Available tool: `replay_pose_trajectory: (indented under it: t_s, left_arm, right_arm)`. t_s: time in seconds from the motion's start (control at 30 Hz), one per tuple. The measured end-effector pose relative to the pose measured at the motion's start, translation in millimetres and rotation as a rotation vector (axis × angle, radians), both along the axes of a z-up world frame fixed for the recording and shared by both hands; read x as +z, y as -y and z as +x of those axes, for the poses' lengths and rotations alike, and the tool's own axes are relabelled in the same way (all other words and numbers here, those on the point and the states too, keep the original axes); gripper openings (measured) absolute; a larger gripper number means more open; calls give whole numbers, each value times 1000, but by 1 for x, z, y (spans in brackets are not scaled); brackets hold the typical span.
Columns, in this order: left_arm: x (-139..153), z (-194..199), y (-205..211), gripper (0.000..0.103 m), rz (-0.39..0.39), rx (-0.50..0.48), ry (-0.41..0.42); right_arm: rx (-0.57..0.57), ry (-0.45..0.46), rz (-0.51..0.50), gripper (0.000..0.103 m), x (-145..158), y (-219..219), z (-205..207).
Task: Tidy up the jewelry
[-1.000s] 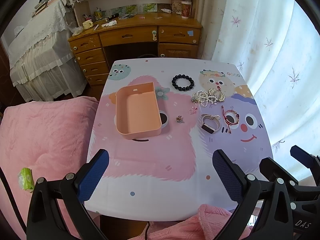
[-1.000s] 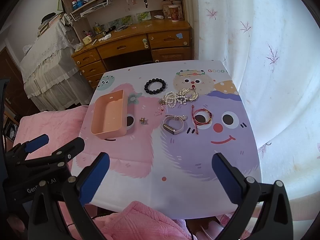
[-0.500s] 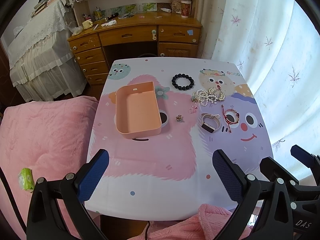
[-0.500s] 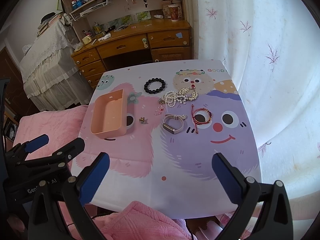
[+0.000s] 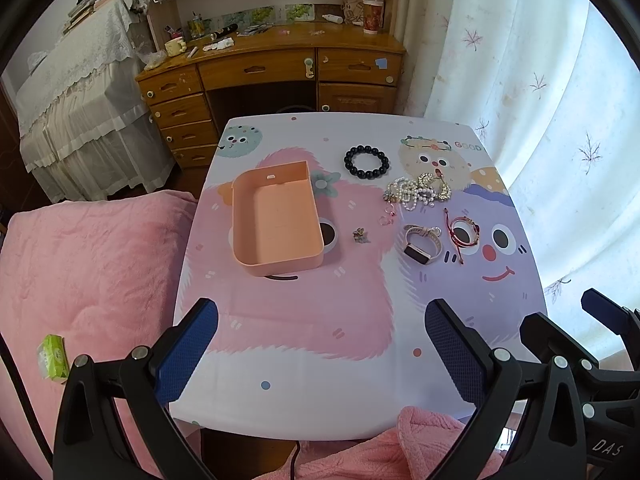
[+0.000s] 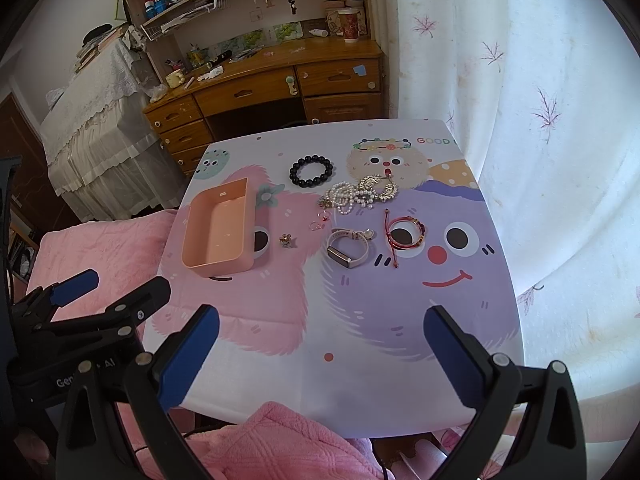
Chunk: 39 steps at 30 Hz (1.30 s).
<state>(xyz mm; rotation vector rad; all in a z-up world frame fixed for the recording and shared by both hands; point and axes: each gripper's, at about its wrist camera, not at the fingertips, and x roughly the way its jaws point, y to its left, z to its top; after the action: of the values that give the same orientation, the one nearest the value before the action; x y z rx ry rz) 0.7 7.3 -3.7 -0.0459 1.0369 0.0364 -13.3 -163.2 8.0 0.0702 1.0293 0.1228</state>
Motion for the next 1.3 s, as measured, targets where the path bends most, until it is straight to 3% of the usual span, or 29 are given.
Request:
replay_pose_trajectory:
  t_s: [1.03, 1.2, 1.3]
  left_arm:
    - [-5, 1, -9, 102, 3, 5, -31]
    - [-10, 0, -15, 102, -28, 13, -67]
    - [-24, 4, -18, 102, -79, -4, -135]
  right_arm:
    - [-11, -3, 3, 103, -3, -1, 0]
    - [-23, -7, 28, 103, -5, 1, 0]
    - [-32, 9, 28, 103, -4, 1, -3]
